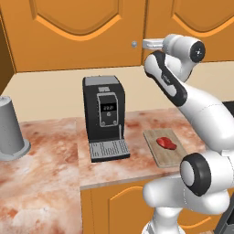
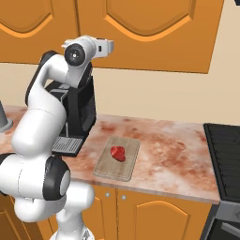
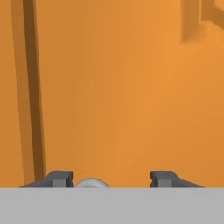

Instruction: Open the cabinet, retrieve the rolling pin, and place it next to the meat on the cutting board to prepare for tenderizing.

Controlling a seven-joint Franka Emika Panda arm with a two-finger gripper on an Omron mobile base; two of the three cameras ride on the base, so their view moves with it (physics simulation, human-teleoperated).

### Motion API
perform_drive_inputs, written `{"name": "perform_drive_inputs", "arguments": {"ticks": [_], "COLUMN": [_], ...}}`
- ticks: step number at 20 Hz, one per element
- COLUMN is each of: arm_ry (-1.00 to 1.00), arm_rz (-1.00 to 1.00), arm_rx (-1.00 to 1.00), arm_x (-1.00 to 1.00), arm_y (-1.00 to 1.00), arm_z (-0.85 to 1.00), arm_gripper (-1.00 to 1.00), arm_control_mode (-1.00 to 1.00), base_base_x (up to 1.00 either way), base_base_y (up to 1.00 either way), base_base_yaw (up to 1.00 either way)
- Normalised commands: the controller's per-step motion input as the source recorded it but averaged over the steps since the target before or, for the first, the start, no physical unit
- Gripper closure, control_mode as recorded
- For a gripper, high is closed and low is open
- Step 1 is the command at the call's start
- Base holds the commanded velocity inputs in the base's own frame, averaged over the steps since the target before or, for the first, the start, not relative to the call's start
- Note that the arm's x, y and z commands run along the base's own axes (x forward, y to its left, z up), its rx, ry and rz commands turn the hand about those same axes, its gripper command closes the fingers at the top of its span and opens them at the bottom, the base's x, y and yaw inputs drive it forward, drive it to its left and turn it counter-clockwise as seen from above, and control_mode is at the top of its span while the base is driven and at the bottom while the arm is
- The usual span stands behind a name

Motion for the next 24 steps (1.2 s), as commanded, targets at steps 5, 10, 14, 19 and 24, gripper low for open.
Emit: {"name": "perform_drive_inputs", "arguments": {"ticks": [5, 10, 14, 19, 24], "arm_ry": [0.02, 0.06, 0.1, 0.08, 0.05], "arm_rz": [0.03, 0.04, 0.04, 0.05, 0.05], "arm_rx": [0.0, 0.0, 0.0, 0.0, 0.0], "arm_x": [0.19, 0.25, 0.39, 0.31, 0.23], "arm_y": [0.16, 0.29, 0.5, 0.43, 0.3], "arm_z": [-0.08, -0.18, -0.31, -0.27, -0.2], "arm_gripper": [1.0, 1.0, 1.0, 1.0, 1.0], "arm_control_mode": [-1.0, -1.0, -1.0, -1.0, -1.0], "base_base_x": [0.0, 0.0, 0.0, 0.0, 0.0], "base_base_y": [0.0, 0.0, 0.0, 0.0, 0.0], "base_base_yaw": [0.0, 0.0, 0.0, 0.0, 0.0]}}
